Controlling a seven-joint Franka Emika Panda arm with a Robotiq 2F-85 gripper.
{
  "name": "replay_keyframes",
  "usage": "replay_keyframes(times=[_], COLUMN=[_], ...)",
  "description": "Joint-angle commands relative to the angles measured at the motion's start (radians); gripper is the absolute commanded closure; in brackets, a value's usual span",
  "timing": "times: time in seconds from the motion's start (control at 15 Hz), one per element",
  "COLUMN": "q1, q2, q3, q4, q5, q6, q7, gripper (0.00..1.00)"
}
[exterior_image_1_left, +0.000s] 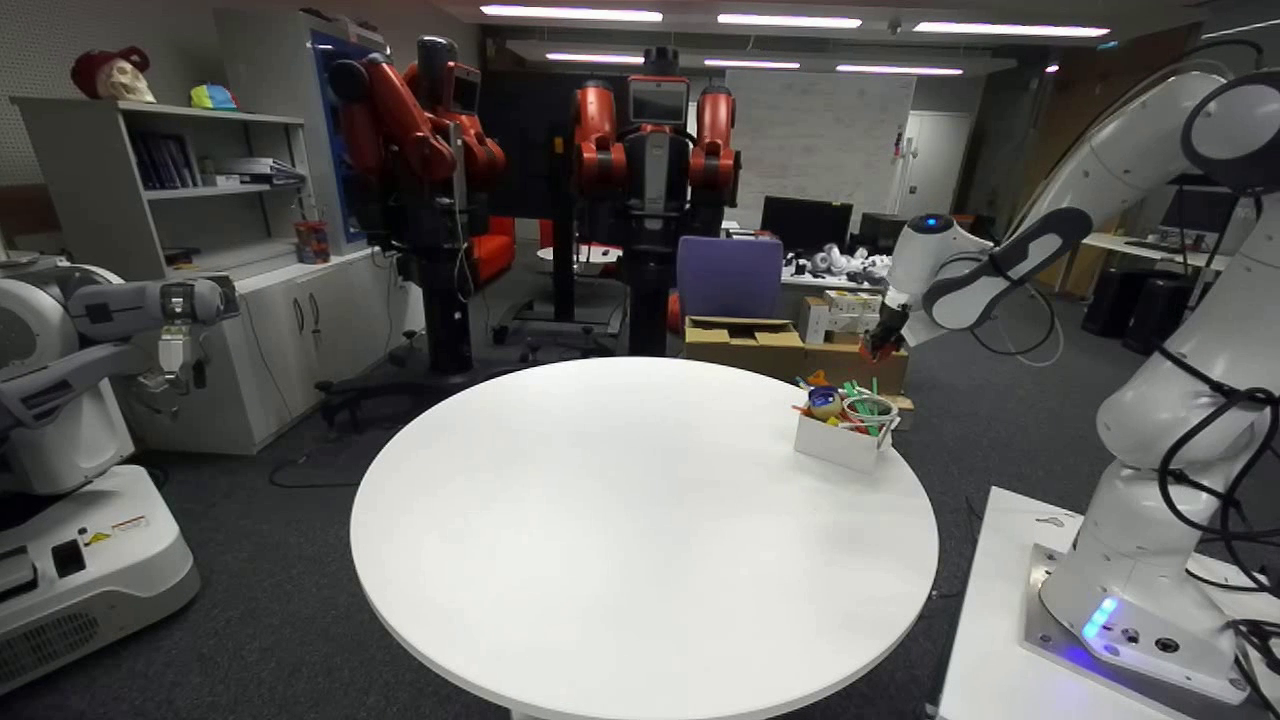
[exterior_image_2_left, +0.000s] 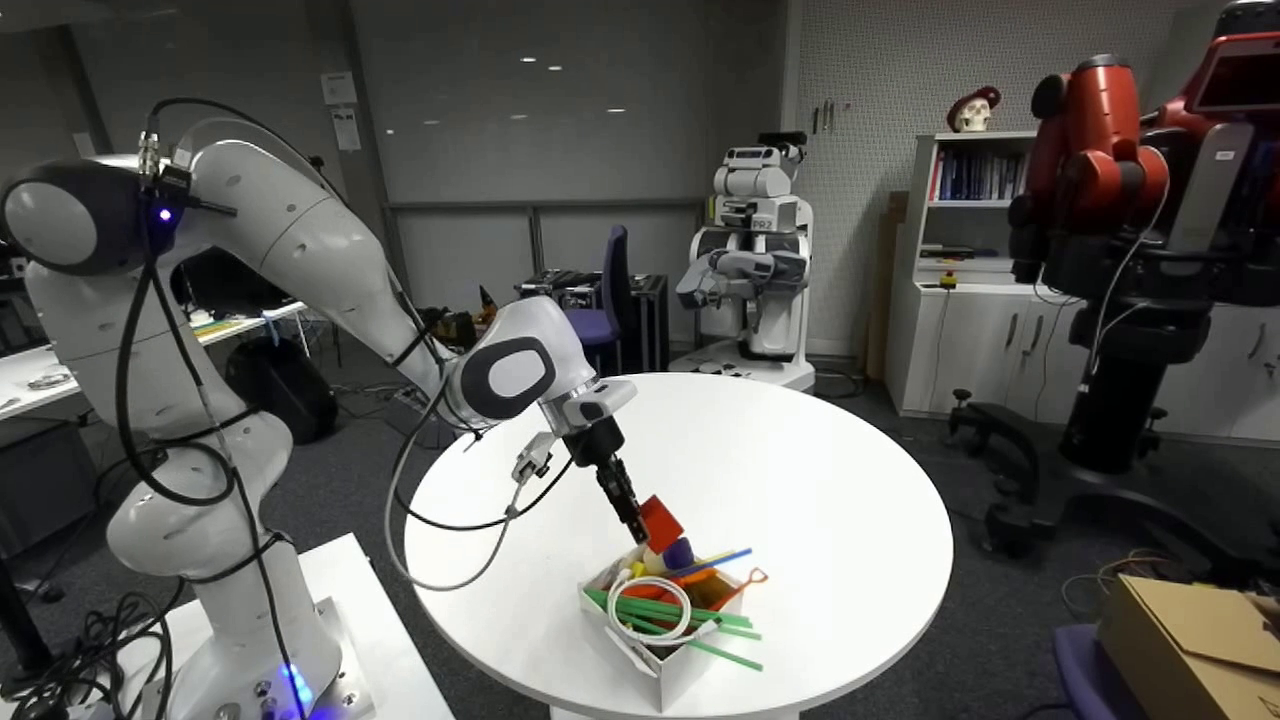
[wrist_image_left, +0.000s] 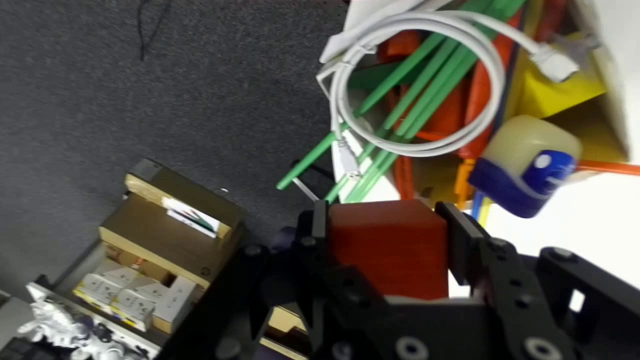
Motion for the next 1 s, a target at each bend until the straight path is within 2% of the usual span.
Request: replay_keyframes(times=[0.0,0.07,0.2,0.33,0.53,0.8,0.87,0.93], q1=[-0.061,0.026,0.097,0.166,0.232,0.271,0.277,0.284], q2=[0.082,0.108,0.170,0.228,0.301,0.363,0.376,0.385], q3=[0.068,0.003,-0.024,-0.045,-0.070,-0.103,-0.110,-0.116], q4=[0.089,0.106,0.125,0.143,0.186,0.240,0.252,0.261], q5=[-0.218,-0.272,-0.291,-0.261,-0.189,-0.119,-0.108,-0.094], q6=[-0.145,-0.219,-0.310,-0.352,-0.345,-0.347,-0.346,-0.350], q7=[0.276,0.347,0.396,0.392,0.336,0.302,0.298,0.289], gripper=[0.68,0.68,0.68,0.68,0.68,0.68,0.56,0.18])
